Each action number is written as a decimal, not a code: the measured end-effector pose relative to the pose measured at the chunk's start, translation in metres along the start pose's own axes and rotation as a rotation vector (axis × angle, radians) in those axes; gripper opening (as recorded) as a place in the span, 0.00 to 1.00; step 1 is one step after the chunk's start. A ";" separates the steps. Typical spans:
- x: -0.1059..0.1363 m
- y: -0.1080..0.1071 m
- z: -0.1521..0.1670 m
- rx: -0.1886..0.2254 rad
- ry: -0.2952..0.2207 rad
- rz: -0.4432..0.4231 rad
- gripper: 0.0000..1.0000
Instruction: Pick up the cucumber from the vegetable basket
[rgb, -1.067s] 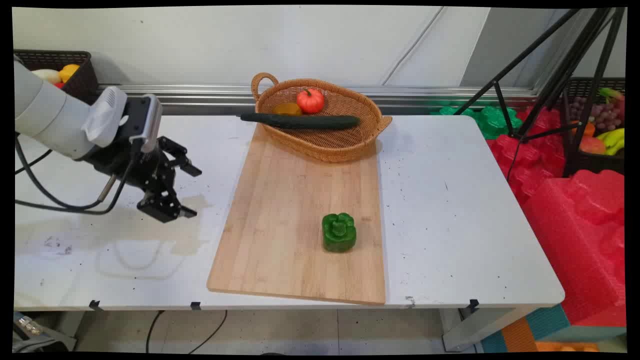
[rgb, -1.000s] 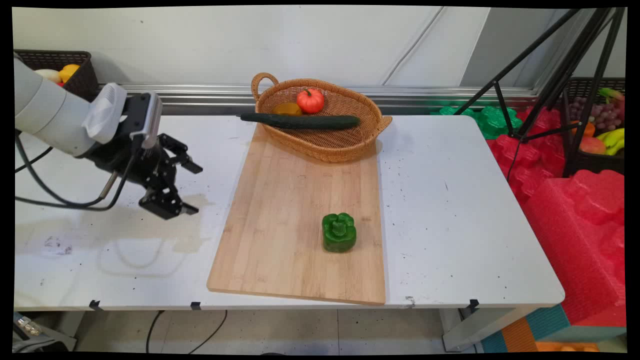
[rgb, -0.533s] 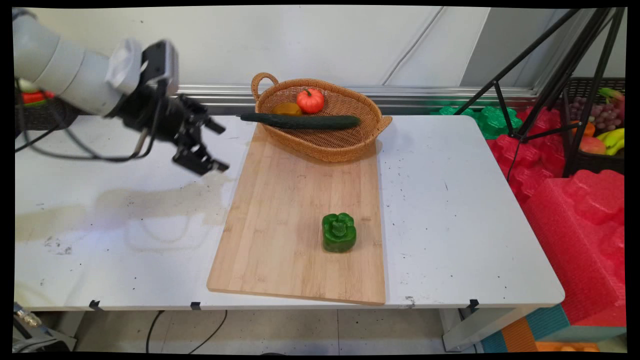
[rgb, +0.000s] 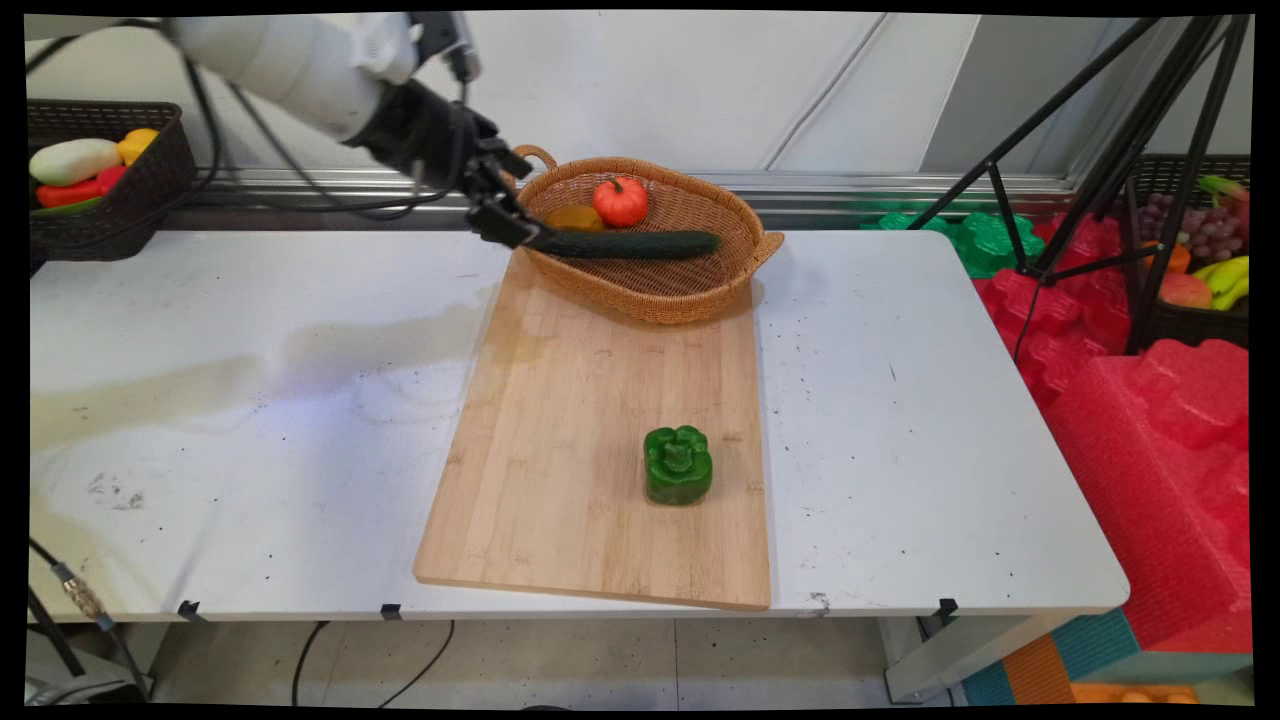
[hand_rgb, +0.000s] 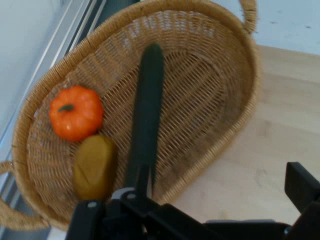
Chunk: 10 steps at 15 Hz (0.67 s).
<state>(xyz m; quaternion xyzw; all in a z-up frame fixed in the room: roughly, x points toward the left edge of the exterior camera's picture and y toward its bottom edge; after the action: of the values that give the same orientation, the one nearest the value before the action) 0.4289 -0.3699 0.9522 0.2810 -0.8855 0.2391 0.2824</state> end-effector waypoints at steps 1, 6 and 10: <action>0.008 -0.006 0.013 0.008 -0.005 -0.007 1.00; 0.029 -0.030 0.065 0.036 -0.039 -0.032 1.00; 0.036 -0.044 0.107 0.043 -0.075 -0.046 1.00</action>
<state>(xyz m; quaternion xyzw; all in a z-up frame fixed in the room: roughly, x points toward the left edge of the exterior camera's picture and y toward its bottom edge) 0.3930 -0.4775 0.9096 0.3163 -0.8834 0.2407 0.2483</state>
